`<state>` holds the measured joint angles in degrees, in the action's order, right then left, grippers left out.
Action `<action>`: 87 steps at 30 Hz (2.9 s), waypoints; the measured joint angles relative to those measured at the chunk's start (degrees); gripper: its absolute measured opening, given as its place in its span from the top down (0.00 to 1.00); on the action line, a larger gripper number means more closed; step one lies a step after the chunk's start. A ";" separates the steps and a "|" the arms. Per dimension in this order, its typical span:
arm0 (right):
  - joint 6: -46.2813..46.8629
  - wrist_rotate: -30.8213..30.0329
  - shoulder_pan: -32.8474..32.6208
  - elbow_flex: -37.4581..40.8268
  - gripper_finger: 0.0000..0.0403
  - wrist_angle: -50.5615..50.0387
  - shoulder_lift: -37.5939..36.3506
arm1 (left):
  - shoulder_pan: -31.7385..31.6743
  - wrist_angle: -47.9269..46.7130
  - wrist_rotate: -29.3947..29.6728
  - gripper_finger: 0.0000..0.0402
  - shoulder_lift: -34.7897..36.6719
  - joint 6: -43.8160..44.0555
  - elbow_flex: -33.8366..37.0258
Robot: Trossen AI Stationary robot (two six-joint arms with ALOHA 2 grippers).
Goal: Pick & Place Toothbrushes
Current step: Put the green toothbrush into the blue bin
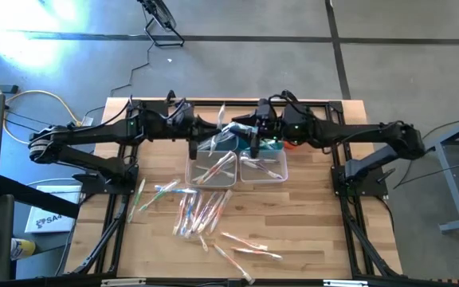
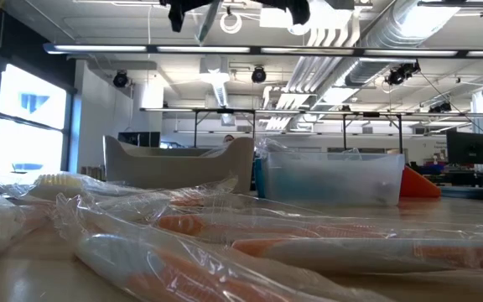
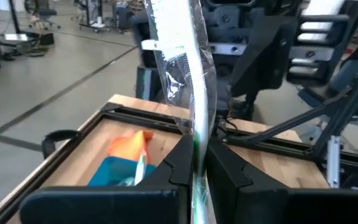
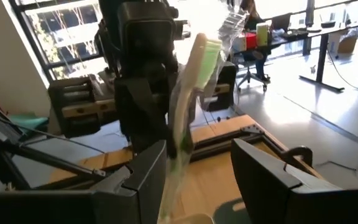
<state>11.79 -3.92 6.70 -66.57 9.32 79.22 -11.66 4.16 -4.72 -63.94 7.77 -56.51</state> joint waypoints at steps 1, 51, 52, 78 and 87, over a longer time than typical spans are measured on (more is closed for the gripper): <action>0.00 0.00 0.00 0.00 0.57 1.38 0.77 | 0.02 0.22 -0.32 0.95 0.00 -0.02 0.00; 0.42 6.69 0.09 0.07 0.90 17.04 8.20 | 0.09 1.71 -3.77 0.95 -2.56 -0.46 0.02; 0.42 6.70 0.09 0.07 0.92 17.03 8.20 | 0.09 1.71 -3.75 0.95 -2.56 -0.46 0.02; 0.42 5.17 0.08 0.02 0.98 16.94 8.12 | 0.04 1.71 -0.19 0.77 -2.56 0.20 0.02; 0.53 5.64 0.04 0.01 0.98 16.95 8.11 | 0.04 1.72 0.12 0.52 -2.56 0.18 0.01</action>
<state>12.32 1.72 6.74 -66.55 26.27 87.33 -11.62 5.88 -4.60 -66.50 7.94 -56.50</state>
